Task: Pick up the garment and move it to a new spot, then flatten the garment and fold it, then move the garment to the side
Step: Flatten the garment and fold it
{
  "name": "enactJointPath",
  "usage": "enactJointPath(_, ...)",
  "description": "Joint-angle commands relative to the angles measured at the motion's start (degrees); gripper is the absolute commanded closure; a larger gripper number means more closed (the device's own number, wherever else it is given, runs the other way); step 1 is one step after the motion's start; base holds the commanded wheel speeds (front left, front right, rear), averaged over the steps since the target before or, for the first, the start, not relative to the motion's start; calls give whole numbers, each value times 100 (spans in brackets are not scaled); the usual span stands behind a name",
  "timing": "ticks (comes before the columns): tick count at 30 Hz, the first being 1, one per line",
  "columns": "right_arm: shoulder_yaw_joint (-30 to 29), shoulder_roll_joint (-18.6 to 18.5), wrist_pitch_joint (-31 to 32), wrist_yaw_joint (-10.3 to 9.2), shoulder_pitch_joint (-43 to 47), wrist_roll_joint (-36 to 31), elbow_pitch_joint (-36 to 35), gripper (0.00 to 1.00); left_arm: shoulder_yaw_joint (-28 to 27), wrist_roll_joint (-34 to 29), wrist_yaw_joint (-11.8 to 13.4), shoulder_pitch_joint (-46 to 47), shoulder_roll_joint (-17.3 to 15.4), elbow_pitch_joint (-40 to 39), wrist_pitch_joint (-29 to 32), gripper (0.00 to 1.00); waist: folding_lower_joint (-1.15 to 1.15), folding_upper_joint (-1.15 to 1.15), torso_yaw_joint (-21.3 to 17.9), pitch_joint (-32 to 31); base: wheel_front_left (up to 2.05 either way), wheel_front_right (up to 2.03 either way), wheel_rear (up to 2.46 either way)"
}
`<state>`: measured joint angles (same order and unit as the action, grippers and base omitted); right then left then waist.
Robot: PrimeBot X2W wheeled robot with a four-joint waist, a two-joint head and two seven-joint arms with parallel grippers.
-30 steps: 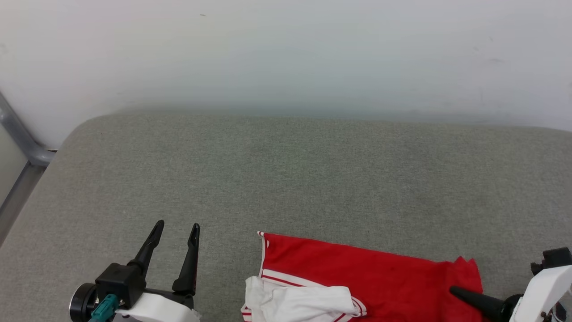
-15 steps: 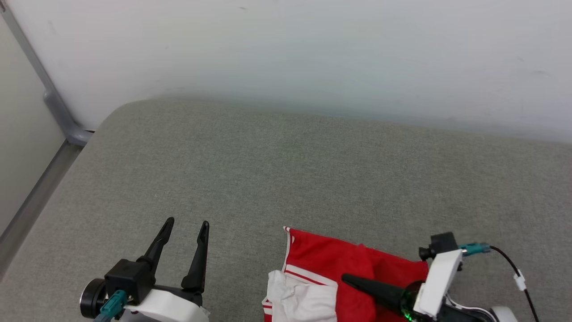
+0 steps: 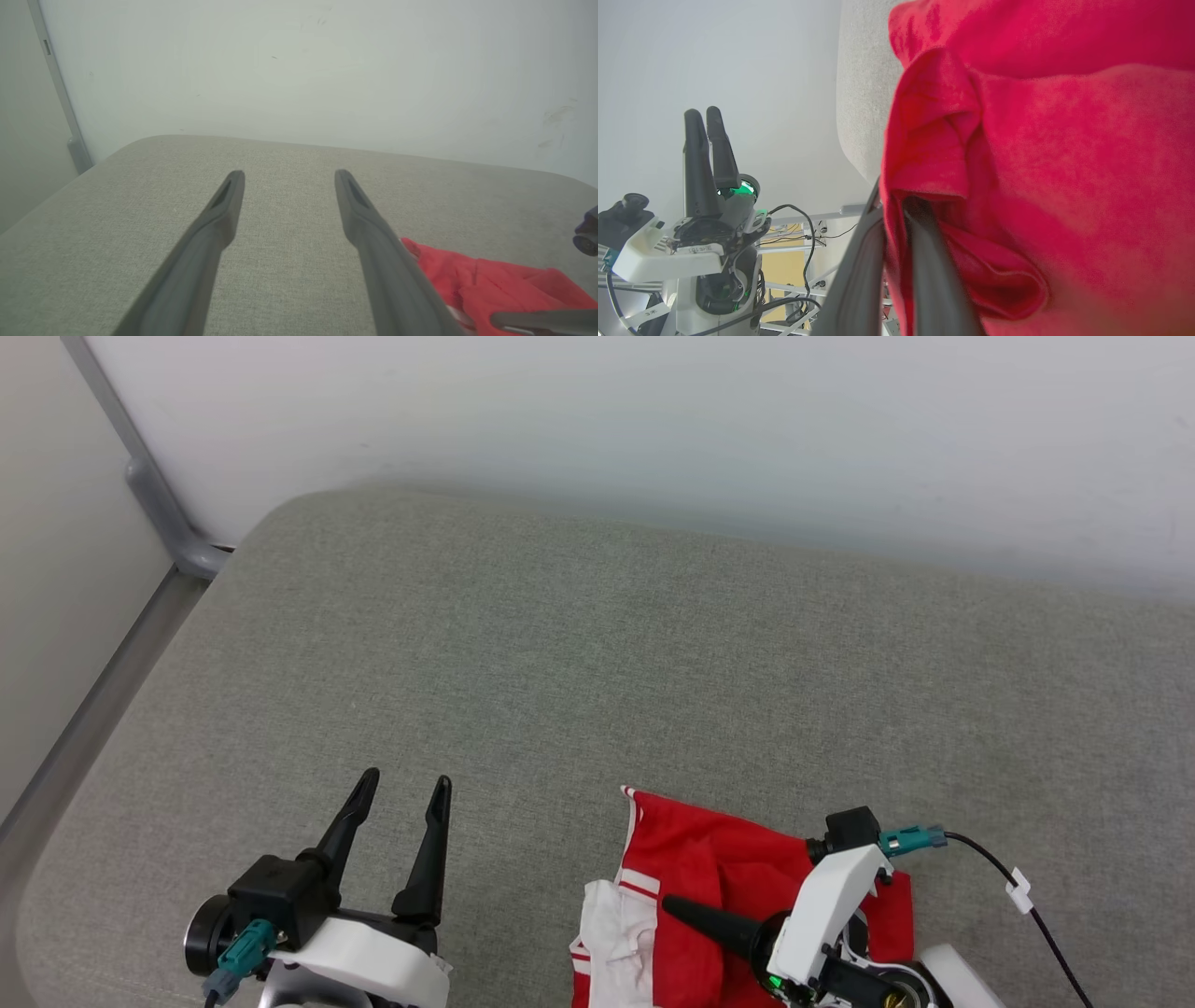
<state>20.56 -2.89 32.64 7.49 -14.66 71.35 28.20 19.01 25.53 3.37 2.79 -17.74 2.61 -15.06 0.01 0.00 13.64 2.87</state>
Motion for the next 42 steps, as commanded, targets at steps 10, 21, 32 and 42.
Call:
enactJointPath(10,491,5,-603,0,-373,27,-74,0,-157,-139,-144,76,135,113,-13,0,-1,0,-42,1,0,0,0)
enactJointPath(21,170,-887,-2498,0,-67,-2268,-644,0,-243,-275,-70,-176,119,175,-13,0,-1,0,-461,-362,0,0,0)
enactJointPath(32,-1967,-821,-3332,0,900,-4985,-1447,0,-378,-332,98,-339,104,167,-14,0,-1,0,-915,-519,0,0,0)
enactJointPath(42,-2561,-238,-3262,-1,2064,-6131,-3205,0,-367,-378,173,-553,161,204,-14,0,-1,0,-1028,-746,0,0,0)
